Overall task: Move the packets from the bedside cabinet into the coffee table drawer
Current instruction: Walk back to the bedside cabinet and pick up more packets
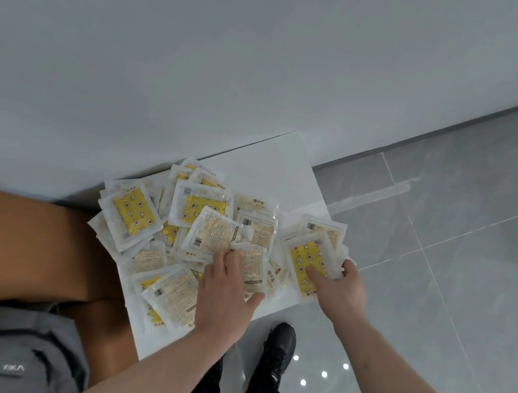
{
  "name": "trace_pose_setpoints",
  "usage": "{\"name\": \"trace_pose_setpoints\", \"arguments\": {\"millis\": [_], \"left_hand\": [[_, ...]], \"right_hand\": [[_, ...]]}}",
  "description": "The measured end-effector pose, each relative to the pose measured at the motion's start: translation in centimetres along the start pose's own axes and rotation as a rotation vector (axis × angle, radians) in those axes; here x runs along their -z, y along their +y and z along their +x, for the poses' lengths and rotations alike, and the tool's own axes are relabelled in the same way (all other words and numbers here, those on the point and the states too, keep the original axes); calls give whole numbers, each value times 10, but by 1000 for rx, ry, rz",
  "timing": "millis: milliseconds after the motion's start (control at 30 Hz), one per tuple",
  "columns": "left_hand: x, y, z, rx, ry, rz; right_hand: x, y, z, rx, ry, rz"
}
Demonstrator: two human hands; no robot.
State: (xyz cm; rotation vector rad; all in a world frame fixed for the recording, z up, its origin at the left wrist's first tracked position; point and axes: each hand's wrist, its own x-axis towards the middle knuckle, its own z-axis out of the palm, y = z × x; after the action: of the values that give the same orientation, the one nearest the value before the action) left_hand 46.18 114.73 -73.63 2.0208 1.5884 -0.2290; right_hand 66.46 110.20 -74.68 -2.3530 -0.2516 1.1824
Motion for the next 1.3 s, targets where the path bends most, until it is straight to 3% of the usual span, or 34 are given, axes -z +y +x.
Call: {"name": "trace_pose_setpoints", "arguments": {"millis": [167, 367, 533, 633, 767, 933, 1100, 1300], "left_hand": [[-3, 10, 4, 184, 7, -149], [-3, -2, -4, 193, 43, -241], [-12, -9, -10, 106, 17, -13], [-14, -5, -11, 139, -16, -1], [-11, -9, -11, 187, -16, -80], [-8, -19, -16, 97, -44, -82], [1, -32, -31, 119, -109, -420], [63, -27, -61, 194, -188, -568]], "right_hand": [[7, 11, -7, 71, -20, -24], [17, 21, -7, 144, -46, -100], [3, 18, -12, 181, 119, -207], [-7, 11, -14, 165, 113, -265], [-13, 7, -13, 60, 48, -55], [-9, 15, -15, 48, -35, 59], [4, 11, -25, 25, -96, 187], [42, -9, -78, -69, -100, 374]]}}
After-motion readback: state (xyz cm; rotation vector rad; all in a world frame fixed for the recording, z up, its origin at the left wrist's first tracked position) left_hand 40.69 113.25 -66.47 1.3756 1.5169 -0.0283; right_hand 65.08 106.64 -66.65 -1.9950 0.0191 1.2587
